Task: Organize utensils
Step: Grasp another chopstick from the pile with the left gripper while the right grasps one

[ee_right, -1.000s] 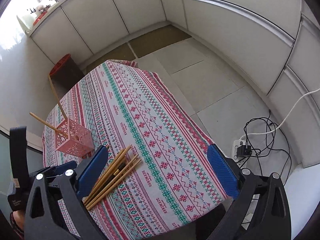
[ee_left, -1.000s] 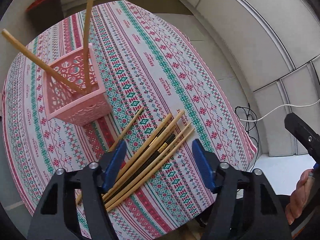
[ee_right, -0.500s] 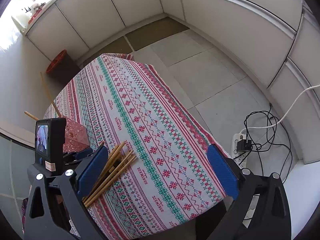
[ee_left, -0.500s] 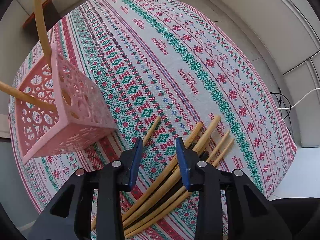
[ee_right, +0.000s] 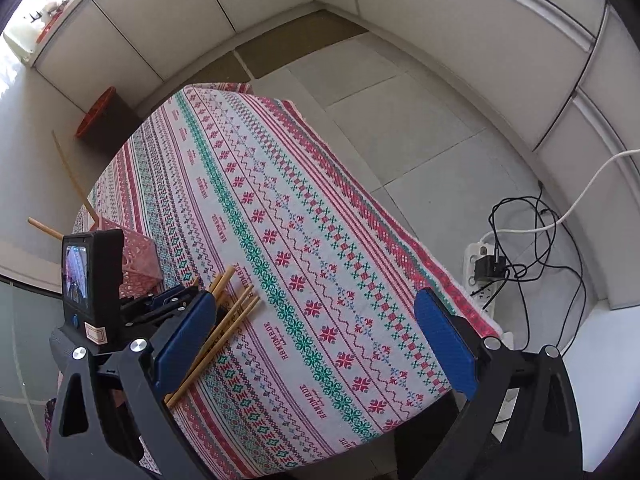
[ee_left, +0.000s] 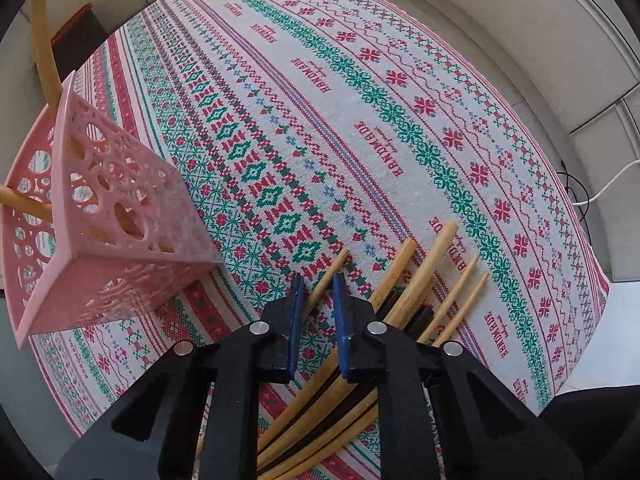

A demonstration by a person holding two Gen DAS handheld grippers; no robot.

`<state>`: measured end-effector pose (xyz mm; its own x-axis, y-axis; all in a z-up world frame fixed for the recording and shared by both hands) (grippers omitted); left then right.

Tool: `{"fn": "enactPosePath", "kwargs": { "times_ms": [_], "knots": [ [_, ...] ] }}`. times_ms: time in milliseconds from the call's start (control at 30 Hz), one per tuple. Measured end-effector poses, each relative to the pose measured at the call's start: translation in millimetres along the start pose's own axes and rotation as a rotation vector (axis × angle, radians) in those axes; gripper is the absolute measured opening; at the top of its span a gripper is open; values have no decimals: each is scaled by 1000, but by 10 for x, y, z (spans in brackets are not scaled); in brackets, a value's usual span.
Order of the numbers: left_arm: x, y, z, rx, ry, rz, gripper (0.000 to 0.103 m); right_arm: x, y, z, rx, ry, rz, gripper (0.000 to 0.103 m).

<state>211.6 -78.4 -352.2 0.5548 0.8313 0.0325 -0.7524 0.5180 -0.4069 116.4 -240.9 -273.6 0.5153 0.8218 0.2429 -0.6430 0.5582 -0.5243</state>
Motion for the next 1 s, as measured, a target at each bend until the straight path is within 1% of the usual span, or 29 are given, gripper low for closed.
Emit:
{"fn": "enactPosePath", "kwargs": {
  "times_ms": [67,100,167,233,267,300,333,400,467,500,567,667,800,900,1000],
  "knots": [
    [-17,-5,50,-42,-43,-49,9,16,77,-94,37,-3,-19,96],
    [-26,2,93,-55,-53,-56,9,27,116,-144,56,-5,-29,96],
    [-16,-16,268,-99,-57,-51,9,48,193,-237,87,-4,-54,96],
    [1,-18,523,-153,-54,-41,8,64,266,-318,107,4,-86,95],
    [6,2,655,-176,-49,-33,8,83,300,-355,120,2,-103,91],
    [5,18,813,-206,-42,-27,7,108,333,-388,136,-2,-117,85],
    [11,24,992,-242,-39,-24,6,140,378,-436,164,-9,-141,81],
    [28,86,1303,-313,-24,0,5,200,451,-516,212,-26,-190,64],
    [22,176,1566,-368,-7,32,4,265,525,-604,254,-36,-247,54],
    [20,193,1675,-392,3,48,4,296,553,-639,265,-35,-262,46],
    [-38,252,1816,-429,20,66,4,365,603,-705,278,-23,-271,35],
    [-55,294,2054,-478,42,74,4,464,639,-756,279,-9,-273,26],
    [-34,318,2322,-532,71,79,4,525,634,-827,267,16,-301,18],
    [46,320,2412,-551,78,98,4,571,627,-898,262,41,-296,13],
    [130,326,2489,-564,72,115,4,630,662,-990,279,57,-296,11]
  ]
}}
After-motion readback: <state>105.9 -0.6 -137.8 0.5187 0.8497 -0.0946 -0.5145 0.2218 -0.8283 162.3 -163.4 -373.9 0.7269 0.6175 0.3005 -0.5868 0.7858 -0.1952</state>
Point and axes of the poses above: each gripper's, at about its wrist camera, not at the fingertips, and z roughly against the way its jaws point, x to its left, y to its underside, the point moved 9 cm from there along -z, roughly the way its jaws point, and after that the axes turned 13 degrees about -x, right-handed, at the moved point
